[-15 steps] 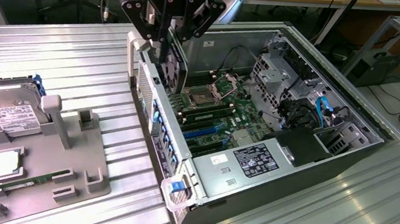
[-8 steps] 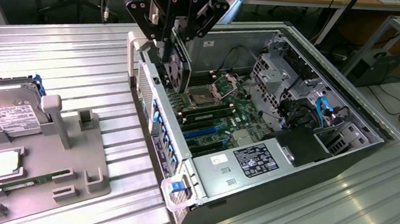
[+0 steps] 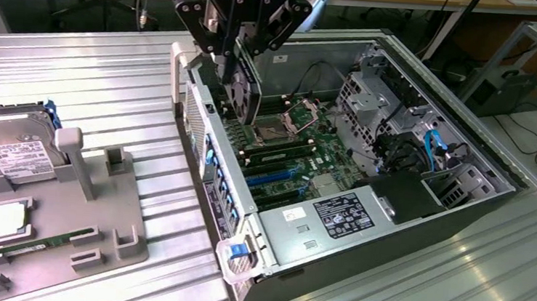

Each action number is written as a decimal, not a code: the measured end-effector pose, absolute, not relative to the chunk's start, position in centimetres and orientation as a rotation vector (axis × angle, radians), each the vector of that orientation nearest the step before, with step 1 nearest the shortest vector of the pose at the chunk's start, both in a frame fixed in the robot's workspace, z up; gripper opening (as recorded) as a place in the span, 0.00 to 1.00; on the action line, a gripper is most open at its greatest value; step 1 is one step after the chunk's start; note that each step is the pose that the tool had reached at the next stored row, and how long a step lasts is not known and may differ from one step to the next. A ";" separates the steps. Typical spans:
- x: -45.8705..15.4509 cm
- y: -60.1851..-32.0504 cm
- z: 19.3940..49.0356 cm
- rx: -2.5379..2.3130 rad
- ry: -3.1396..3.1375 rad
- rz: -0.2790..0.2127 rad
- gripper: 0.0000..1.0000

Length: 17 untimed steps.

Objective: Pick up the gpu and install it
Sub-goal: 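Pick up the gpu and move the gpu toward the slot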

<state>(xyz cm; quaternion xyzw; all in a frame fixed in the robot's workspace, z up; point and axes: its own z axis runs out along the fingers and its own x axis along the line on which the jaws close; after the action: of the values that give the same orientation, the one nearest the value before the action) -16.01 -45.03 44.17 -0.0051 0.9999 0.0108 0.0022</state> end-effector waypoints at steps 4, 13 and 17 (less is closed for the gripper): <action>-15.8 -45.0 44.2 -0.016 3.136 0.034 0.28; -15.2 -45.0 44.1 -0.016 3.135 0.034 0.28; -14.8 -45.0 44.1 -0.016 3.135 0.034 0.28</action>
<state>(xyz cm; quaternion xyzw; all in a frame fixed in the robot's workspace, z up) -14.79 -45.03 44.14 -0.0051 0.9999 0.0108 0.0034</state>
